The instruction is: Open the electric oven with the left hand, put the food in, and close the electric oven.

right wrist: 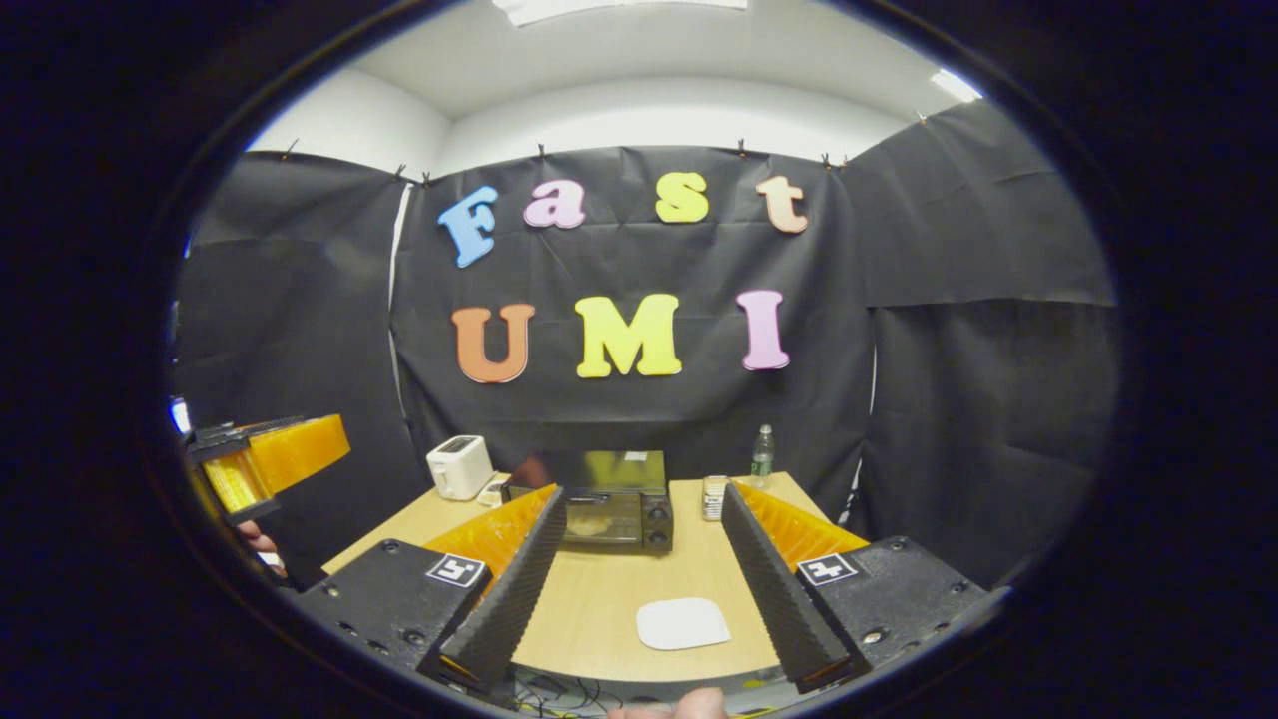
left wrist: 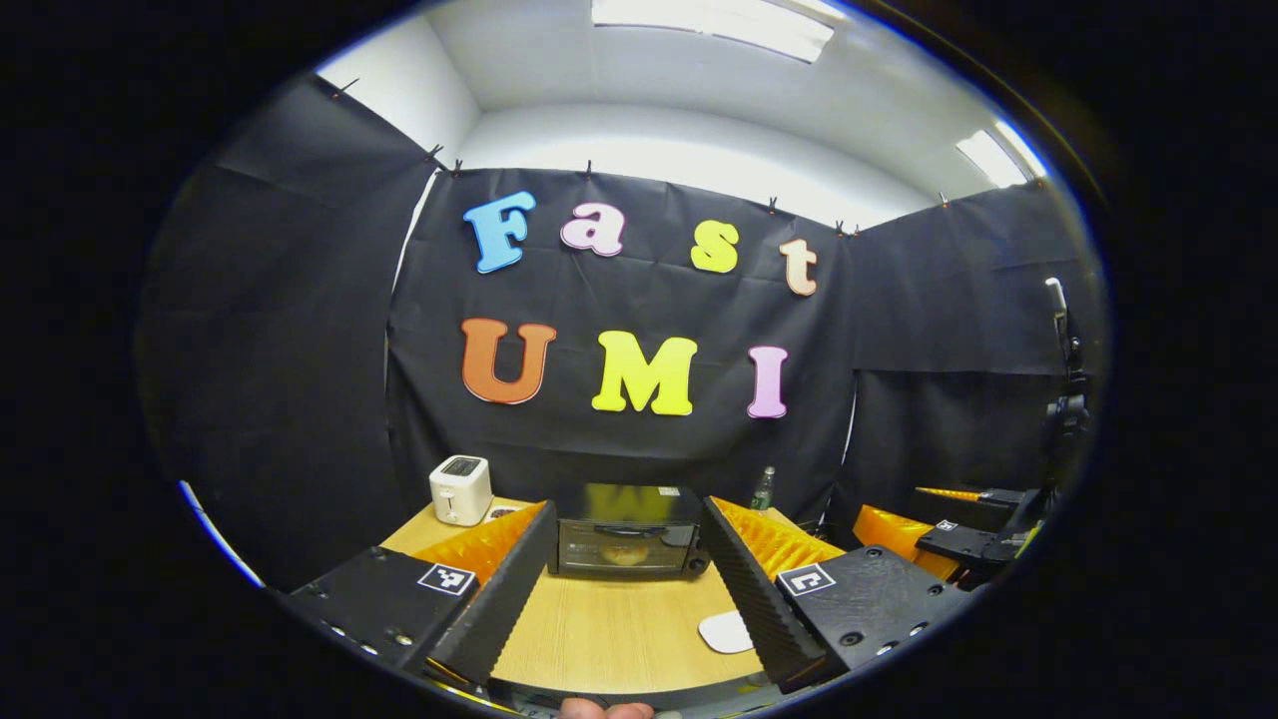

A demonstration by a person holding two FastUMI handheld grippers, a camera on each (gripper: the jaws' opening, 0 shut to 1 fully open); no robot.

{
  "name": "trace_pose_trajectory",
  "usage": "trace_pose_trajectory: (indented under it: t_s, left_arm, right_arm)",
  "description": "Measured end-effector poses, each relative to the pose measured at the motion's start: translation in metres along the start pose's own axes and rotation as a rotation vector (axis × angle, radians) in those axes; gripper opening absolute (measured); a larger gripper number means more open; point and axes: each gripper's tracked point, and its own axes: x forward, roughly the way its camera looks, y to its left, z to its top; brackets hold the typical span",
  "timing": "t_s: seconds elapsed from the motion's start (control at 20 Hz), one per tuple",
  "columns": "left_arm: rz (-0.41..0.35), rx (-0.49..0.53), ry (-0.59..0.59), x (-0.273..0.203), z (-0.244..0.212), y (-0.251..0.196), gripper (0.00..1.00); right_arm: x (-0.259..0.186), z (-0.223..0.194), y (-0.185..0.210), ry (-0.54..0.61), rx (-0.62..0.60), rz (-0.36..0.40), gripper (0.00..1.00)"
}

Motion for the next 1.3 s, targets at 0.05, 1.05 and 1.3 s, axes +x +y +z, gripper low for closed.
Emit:
trace_pose_trajectory:
  t_s: [0.05,1.05,1.3]
  left_arm:
    - [0.007,-0.003,0.002,-0.01,0.0,0.001,0.94]
    - [0.059,-0.035,-0.012,-0.053,0.01,0.01,0.94]
    - [0.067,-0.03,-0.024,-0.052,0.012,0.018,0.94]
  right_arm:
    - [-0.01,0.003,0.003,-0.007,0.003,-0.001,0.96]
    - [-0.034,0.017,0.042,-0.057,-0.01,0.046,0.96]
    - [-0.029,0.019,0.052,-0.058,-0.003,0.05,0.96]
